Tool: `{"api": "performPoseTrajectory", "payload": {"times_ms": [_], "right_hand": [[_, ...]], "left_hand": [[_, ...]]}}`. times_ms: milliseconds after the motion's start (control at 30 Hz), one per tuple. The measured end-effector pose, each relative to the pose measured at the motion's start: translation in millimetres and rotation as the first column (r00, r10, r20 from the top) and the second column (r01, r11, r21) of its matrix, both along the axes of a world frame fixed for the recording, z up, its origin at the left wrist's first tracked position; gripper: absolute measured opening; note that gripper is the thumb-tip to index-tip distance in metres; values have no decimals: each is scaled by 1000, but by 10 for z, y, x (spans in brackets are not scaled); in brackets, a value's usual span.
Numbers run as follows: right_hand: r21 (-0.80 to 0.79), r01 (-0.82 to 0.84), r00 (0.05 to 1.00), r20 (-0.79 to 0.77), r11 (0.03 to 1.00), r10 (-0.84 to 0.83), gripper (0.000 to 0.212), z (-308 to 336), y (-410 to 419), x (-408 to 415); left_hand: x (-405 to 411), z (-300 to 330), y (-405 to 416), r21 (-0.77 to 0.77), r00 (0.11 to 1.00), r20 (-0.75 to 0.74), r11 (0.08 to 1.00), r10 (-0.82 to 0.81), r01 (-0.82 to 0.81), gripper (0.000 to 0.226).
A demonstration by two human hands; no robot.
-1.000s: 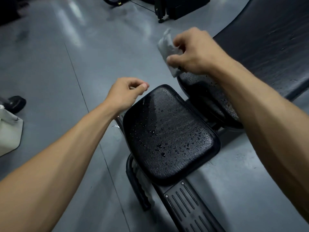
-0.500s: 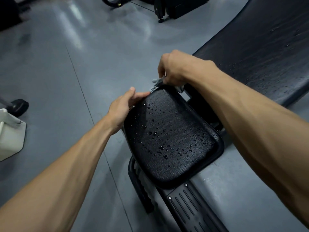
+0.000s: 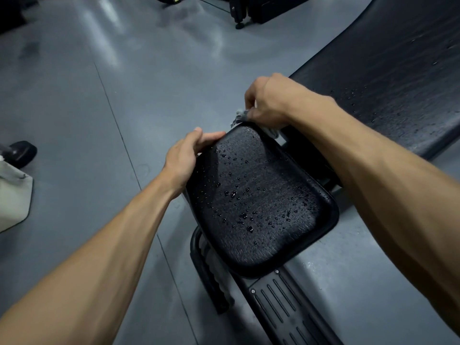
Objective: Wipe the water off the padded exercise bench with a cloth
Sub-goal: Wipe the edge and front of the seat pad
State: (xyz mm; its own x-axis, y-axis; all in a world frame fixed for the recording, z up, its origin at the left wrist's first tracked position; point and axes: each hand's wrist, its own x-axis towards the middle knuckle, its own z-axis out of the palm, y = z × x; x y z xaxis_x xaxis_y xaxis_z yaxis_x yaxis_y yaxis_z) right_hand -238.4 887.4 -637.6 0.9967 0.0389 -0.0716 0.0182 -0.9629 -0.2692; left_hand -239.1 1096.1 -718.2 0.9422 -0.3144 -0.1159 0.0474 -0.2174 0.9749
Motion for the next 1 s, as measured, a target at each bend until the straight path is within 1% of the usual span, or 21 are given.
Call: {"api": "performPoseTrajectory", "payload": {"times_ms": [67,167,233,367,433,500,533,667,833,1000], "right_hand": [[14,12,999,42,1000,-13,20,-62,33,-50],[-47,-9,989,146,999,16,23,-197,161,-93],[-76,-29,984,175,997,42,26,-225,145,-118],[-131,-12,972,230,991,42,30,-248,78,-194],[-165,-49,961,262,985,92,31,-268,194,-238],[-192,-94,954,264,977,144,31,-262,260,-240],[-205,-90,956,258,975,143,30,-243,233,-229],[-165,12,966,258,986,32,28,-237,44,-201],[-218,-78,958,254,973,133,29,-254,204,-178],[-177,-7,958,281,984,58,29,-280,47,-182]], "left_hand": [[8,-39,-10,-13,1000,12,1000,14,-14,53],[37,-97,5,-39,999,10,999,31,-31,55],[51,-127,21,-48,999,13,998,40,-39,55],[57,-161,21,-64,999,27,997,39,-37,55],[62,-169,17,-93,999,20,995,43,-41,55],[69,-166,25,-109,999,3,993,49,-48,56],[73,-169,24,-114,999,-4,992,44,-45,56],[102,-192,53,-135,999,-31,990,41,-45,57],[84,-188,46,-167,999,-31,985,31,-36,57],[110,-253,101,-184,999,-39,983,7,-14,58]]}}
